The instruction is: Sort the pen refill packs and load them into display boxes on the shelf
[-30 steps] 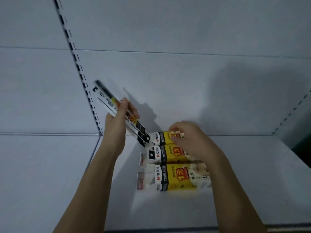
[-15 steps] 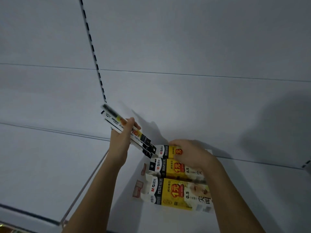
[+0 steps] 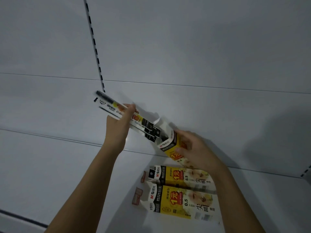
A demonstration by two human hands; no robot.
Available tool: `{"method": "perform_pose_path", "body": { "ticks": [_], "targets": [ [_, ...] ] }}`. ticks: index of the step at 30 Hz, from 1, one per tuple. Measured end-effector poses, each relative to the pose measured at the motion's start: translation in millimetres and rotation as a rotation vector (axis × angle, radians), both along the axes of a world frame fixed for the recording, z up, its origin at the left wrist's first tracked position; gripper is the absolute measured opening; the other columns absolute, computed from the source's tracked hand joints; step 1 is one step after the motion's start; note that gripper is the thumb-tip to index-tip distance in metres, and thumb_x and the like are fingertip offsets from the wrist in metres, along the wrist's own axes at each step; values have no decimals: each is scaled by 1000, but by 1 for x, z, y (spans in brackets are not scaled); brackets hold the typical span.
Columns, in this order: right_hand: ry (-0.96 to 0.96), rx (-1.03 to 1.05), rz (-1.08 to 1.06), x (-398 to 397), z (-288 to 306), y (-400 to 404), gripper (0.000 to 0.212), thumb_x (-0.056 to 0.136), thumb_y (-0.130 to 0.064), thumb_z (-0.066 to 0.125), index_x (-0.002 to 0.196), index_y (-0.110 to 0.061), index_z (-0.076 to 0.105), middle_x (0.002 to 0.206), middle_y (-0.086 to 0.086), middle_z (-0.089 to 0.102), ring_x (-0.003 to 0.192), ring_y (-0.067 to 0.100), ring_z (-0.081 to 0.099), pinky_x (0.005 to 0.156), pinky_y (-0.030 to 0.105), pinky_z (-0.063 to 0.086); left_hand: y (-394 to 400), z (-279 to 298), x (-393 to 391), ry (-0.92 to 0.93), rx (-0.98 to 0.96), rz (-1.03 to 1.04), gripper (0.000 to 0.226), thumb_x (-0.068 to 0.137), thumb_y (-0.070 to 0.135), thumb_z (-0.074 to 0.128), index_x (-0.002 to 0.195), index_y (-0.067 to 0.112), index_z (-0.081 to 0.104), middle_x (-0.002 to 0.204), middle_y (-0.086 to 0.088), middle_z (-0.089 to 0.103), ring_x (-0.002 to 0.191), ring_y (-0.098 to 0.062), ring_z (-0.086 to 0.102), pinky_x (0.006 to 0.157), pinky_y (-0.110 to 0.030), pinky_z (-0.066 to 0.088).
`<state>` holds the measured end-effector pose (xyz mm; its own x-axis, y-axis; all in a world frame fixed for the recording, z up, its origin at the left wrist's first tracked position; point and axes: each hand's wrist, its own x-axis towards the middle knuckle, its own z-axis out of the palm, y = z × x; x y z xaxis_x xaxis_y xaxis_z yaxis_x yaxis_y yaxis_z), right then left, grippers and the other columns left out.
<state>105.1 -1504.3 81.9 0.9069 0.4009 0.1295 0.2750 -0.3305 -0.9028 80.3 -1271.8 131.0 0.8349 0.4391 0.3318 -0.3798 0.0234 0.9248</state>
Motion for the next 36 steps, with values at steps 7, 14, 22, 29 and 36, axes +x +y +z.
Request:
{"method": "perform_pose_path", "body": {
  "ticks": [7,14,22,29,36],
  "targets": [
    [11,113,-30,-6,-5,-2,54,92,-10,65,133,-42,50,131,-15,60,128,4,51,109,38,43,-24,26,-7,-129,46,-17,34,100,28,55,71,39,71,86,-8,75,83,-30,70,83,-47,56],
    [1,127,-35,-7,-10,-1,52,91,-8,66,125,-45,52,128,-17,61,124,-1,52,108,30,42,-48,27,-11,-117,-168,46,59,101,33,49,43,26,54,48,1,53,60,-27,66,67,-37,56],
    [7,113,-7,-10,-11,6,53,92,-7,64,132,-38,49,131,-16,59,126,-1,49,102,23,42,-61,27,-7,-292,-330,-86,24,102,19,50,78,18,52,54,3,39,51,-14,42,62,-31,47],
    [8,116,-20,-12,-11,8,54,92,-4,63,135,-34,50,131,-19,59,124,-7,49,98,15,40,-73,25,2,-238,-476,-125,38,101,28,53,64,22,45,53,3,30,49,-12,28,55,-29,41],
    [7,144,-56,-8,-11,4,52,92,-3,64,134,-30,51,128,-13,62,122,-2,54,102,22,44,-77,15,9,-128,-116,-88,30,102,27,49,75,16,45,51,6,44,46,-12,46,54,-31,46]
  ]
}}
